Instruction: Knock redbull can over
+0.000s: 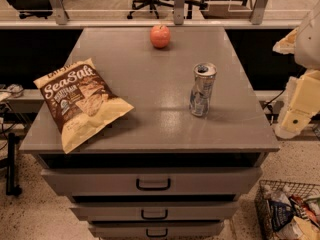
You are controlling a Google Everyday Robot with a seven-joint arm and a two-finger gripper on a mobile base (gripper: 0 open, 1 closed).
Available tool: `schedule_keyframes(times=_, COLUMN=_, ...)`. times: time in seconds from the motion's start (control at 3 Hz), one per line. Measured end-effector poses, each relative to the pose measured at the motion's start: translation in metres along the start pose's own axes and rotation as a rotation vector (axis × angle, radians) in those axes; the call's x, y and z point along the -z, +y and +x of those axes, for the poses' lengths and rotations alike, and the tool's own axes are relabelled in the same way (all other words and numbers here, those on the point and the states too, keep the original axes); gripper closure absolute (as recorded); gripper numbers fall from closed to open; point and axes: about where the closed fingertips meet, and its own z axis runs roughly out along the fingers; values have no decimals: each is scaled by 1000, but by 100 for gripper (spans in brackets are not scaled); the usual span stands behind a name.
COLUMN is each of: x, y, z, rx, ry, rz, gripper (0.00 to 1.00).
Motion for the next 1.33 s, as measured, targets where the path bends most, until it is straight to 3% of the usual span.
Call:
schedule_keyframes(times=0.67, x=-2, y=-2, z=-2, rx=4, ry=-28, rz=4, gripper=0)
schedule_keyframes(times=1.0, x=-33, y=-11, z=1, rx=-26, ry=-151, rz=-24, gripper=0)
schedule_keyframes(times=1.33, x=-68, y=-24, z=-16, rx=-60, ry=-355, rz=-51, gripper=0)
